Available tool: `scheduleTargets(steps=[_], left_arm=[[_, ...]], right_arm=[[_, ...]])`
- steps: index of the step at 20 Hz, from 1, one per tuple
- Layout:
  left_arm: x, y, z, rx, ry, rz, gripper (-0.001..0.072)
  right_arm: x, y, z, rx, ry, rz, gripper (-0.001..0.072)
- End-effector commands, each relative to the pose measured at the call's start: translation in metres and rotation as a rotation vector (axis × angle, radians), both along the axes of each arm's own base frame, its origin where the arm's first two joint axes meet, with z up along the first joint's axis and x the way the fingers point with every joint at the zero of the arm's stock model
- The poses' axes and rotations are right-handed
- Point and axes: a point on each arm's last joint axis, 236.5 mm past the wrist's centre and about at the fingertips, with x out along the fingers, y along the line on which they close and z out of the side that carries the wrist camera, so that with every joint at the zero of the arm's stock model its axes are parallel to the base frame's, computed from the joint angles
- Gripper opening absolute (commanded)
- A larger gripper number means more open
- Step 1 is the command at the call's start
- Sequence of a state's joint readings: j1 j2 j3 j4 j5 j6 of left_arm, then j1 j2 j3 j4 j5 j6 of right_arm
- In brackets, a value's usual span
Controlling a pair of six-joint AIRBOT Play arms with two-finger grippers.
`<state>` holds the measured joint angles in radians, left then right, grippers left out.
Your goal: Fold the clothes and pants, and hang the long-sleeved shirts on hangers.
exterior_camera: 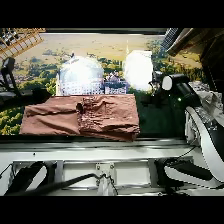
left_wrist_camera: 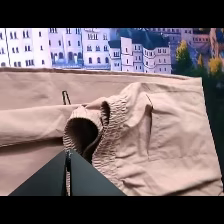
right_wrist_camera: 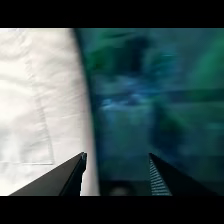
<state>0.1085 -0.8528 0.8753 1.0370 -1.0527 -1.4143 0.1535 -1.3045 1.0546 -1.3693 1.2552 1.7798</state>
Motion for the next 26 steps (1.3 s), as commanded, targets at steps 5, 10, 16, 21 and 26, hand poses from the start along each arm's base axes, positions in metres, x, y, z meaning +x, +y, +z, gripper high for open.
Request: scheduleTargets(steps=[5, 10, 16, 21, 26], left_arm=[[0.002, -0.001, -0.021, -0.031, 0.006, 0.035, 0.0009], [0.002, -0.001, -0.021, -0.032, 0.007, 0.035, 0.0009], [0.002, -0.005, -0.018, -0.059, 0.005, 0.036, 0.0009], [0.002, -0.006, -0.018, -0.059, 0.006, 0.035, 0.0009], [0.006, -0.012, -0.018, -0.056, -0.011, 0.025, 0.0009]], right_arm=[[0.001, 0.035, -0.044, 0.295, -0.046, -0.04, 0.0544], [0.009, 0.049, -0.051, 0.36, -0.058, -0.065, 0.0546], [-0.003, 0.081, -0.069, 0.344, -0.029, 0.02, 0.0325], [0.014, 0.054, -0.041, 0.365, -0.092, -0.072, 0.0025], [0.008, -0.008, -0.008, 0.405, -0.075, -0.212, 0.0025]])
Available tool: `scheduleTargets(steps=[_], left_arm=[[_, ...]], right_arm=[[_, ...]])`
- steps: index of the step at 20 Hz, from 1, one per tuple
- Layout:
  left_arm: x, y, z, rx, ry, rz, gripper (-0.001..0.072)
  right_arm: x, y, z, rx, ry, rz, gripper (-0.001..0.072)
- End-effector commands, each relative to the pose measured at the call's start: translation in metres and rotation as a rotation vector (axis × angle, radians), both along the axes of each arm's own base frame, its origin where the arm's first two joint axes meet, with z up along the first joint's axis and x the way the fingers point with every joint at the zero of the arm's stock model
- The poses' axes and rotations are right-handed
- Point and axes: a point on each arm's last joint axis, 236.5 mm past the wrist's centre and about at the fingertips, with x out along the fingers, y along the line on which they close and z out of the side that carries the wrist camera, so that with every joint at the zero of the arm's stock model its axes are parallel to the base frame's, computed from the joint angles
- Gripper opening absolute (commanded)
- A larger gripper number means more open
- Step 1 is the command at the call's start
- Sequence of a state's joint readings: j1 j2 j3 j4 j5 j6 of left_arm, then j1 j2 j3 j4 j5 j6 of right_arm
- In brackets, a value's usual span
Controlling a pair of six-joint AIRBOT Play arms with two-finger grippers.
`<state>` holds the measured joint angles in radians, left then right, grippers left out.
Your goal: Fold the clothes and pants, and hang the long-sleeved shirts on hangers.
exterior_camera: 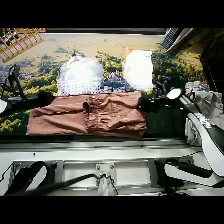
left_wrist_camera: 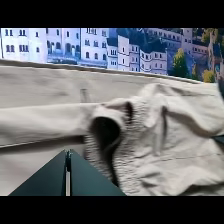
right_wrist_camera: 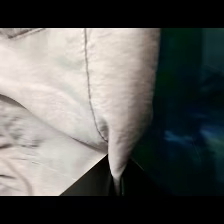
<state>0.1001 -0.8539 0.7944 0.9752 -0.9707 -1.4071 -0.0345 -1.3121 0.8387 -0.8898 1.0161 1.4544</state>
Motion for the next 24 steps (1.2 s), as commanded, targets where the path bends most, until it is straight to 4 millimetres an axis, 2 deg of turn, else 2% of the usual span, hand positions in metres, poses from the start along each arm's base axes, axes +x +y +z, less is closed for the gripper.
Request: scheduleTargets(steps=[1, 3, 5, 8, 10, 13, 15, 17, 19, 22, 24], left_arm=[[0.006, -0.013, 0.001, 0.005, -0.032, -0.025, 0.0009], [0.013, -0.046, 0.005, 0.004, -0.087, -0.088, 0.0009], [0.012, -0.098, 0.0, -0.022, -0.113, -0.186, 0.0009], [-0.007, -0.186, -0.03, -0.029, -0.117, -0.353, 0.0009], [-0.022, -0.231, -0.056, -0.022, -0.112, -0.419, 0.0008], [-0.037, -0.268, -0.094, -0.039, -0.052, -0.408, 0.0009], [-0.04, -0.288, -0.104, -0.083, -0.045, -0.368, 0.0008], [-0.04, -0.308, -0.104, -0.11, -0.064, -0.36, 0.0009], [-0.037, -0.332, -0.094, -0.128, -0.099, -0.383, 0.0008], [-0.026, -0.364, -0.081, -0.154, -0.129, -0.41, 0.0008], [-0.023, -0.38, -0.083, -0.158, -0.115, -0.433, 0.0008]], right_arm=[[-0.015, -0.037, 0.023, 0.053, 0.068, -0.081, 0.0027], [-0.025, -0.049, 0.041, 0.094, 0.121, -0.108, 0.0027], [-0.024, -0.056, 0.067, 0.11, 0.117, -0.108, 0.0027], [-0.012, -0.059, 0.121, 0.103, 0.06, -0.109, 0.0027], [-0.002, -0.066, 0.158, 0.076, 0.009, -0.125, 0.0027], [0.005, -0.079, 0.204, 0.011, -0.043, -0.166, 0.0027], [0.007, -0.089, 0.224, -0.035, -0.062, -0.21, 0.0027], [0.008, -0.094, 0.238, -0.051, -0.077, -0.241, 0.0027], [0.01, -0.095, 0.247, -0.046, -0.087, -0.269, 0.0027], [0.012, -0.097, 0.248, -0.04, -0.075, -0.319, 0.0028], [0.017, -0.1, 0.249, -0.031, -0.072, -0.369, 0.0028]])
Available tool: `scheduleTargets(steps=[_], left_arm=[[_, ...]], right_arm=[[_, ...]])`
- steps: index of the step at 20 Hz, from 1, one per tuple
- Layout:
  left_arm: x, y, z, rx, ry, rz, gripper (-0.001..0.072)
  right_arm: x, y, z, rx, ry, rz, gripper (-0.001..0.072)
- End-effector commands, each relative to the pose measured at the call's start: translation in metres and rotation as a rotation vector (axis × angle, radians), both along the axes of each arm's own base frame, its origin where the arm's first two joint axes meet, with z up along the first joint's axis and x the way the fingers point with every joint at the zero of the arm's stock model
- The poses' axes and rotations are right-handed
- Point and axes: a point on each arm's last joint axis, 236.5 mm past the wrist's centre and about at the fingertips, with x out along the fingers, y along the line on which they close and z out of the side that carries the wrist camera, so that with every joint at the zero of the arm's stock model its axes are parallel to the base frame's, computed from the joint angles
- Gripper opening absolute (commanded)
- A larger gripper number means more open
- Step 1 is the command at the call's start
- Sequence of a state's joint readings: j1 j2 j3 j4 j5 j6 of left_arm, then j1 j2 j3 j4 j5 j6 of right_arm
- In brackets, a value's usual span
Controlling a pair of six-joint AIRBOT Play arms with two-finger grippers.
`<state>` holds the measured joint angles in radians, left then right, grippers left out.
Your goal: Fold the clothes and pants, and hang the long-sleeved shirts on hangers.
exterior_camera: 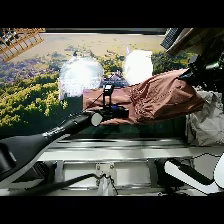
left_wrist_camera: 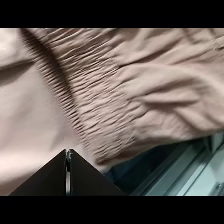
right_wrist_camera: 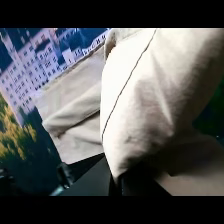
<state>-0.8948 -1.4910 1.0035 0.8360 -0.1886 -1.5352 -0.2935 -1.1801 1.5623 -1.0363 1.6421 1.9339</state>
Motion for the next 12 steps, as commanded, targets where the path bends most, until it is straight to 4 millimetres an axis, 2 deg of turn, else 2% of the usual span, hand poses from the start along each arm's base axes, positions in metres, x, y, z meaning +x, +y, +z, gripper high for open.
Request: scheduleTargets(steps=[1, 9, 12], left_arm=[[0.006, -0.032, -0.002, -0.014, 0.011, -0.033, 0.0008], [0.002, -0.067, -0.041, 0.007, 0.15, -0.087, 0.0008], [0.011, -0.086, -0.045, -0.04, 0.193, -0.065, 0.0009]], right_arm=[[0.009, -0.006, 0.007, 0.019, -0.004, -0.104, 0.0028], [0.032, -0.013, 0.017, 0.052, -0.074, -0.215, 0.0028], [0.036, -0.014, 0.019, 0.058, -0.085, -0.232, 0.0029]])
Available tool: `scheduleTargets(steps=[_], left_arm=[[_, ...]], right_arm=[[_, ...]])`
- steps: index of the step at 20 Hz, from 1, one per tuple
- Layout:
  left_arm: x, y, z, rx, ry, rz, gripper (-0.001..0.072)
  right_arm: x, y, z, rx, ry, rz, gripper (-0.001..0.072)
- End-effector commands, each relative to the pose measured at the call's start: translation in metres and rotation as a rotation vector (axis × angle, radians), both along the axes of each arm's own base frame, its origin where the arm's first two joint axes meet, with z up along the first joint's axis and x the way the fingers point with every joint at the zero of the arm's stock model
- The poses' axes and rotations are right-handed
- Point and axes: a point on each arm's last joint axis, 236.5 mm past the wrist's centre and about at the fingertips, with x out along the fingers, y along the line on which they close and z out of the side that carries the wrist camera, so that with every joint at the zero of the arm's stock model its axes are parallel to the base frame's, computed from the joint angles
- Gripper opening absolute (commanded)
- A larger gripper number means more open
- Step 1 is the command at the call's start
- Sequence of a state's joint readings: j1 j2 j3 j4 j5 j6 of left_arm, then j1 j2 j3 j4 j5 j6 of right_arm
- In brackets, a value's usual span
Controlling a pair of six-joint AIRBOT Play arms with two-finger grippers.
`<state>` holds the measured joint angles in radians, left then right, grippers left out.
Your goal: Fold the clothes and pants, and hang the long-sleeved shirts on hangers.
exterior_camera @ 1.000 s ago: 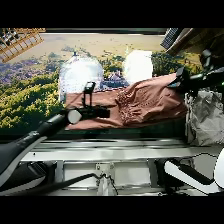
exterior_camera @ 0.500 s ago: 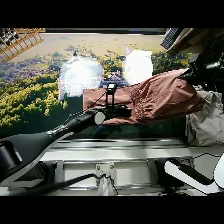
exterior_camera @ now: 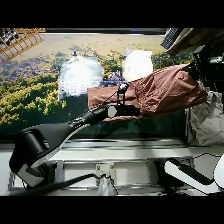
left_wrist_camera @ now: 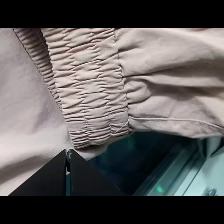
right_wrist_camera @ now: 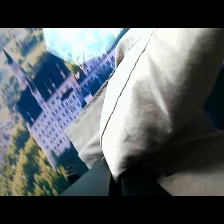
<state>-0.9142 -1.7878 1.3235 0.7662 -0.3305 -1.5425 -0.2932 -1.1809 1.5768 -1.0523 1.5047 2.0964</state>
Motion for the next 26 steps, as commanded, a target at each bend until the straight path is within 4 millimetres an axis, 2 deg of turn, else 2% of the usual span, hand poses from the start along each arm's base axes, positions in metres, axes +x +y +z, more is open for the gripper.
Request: scheduleTargets(steps=[1, 3, 5, 8, 11, 12, 14, 16, 18, 21, 23, 25, 26], left_arm=[[0.005, -0.023, -0.006, -0.049, 0.072, 0.014, 0.0009], [0.006, -0.037, -0.01, -0.056, 0.085, -0.014, 0.0009], [0.001, -0.044, -0.022, -0.041, 0.119, -0.05, 0.0009], [-0.012, -0.044, -0.043, -0.006, 0.173, -0.091, 0.0009], [-0.02, -0.042, -0.049, 0.011, 0.2, -0.117, 0.0009], [-0.022, -0.04, -0.047, 0.013, 0.212, -0.128, 0.0009], [-0.02, -0.031, -0.03, 0.011, 0.201, -0.176, 0.0009], [-0.007, -0.015, 0.006, -0.004, 0.143, -0.238, 0.0009], [0.014, 0.014, 0.054, -0.034, 0.09, -0.265, 0.0009], [0.042, 0.078, 0.128, -0.06, -0.004, -0.287, 0.0009], [0.06, 0.13, 0.156, -0.019, -0.055, -0.25, 0.0008], [0.074, 0.193, 0.173, 0.013, -0.07, -0.127, 0.0008], [0.075, 0.223, 0.179, 0.015, -0.071, -0.067, 0.0008]], right_arm=[[0.006, -0.002, 0.003, 0.012, -0.017, -0.038, 0.0029], [0.008, -0.005, 0.004, 0.011, -0.021, -0.053, 0.0029], [0.011, -0.006, 0.005, 0.015, -0.029, -0.069, 0.0029], [0.013, -0.008, 0.006, 0.019, -0.032, -0.087, 0.0029], [0.013, -0.01, 0.005, 0.014, -0.026, -0.099, 0.0029], [0.012, -0.012, 0.004, 0.012, -0.02, -0.114, 0.0029], [0.013, -0.018, 0.002, -0.009, -0.02, -0.126, 0.0029], [0.015, -0.021, 0.002, -0.019, -0.028, -0.134, 0.0029], [0.017, -0.017, 0.001, -0.018, -0.025, -0.125, 0.0029], [0.027, 0.005, 0.001, -0.01, -0.045, -0.094, 0.0029], [0.037, 0.033, 0.001, 0.02, -0.059, -0.071, 0.0029], [0.047, 0.071, 0.001, 0.052, -0.078, -0.03, 0.0029], [0.051, 0.092, -0.001, 0.065, -0.084, -0.009, 0.0029]])
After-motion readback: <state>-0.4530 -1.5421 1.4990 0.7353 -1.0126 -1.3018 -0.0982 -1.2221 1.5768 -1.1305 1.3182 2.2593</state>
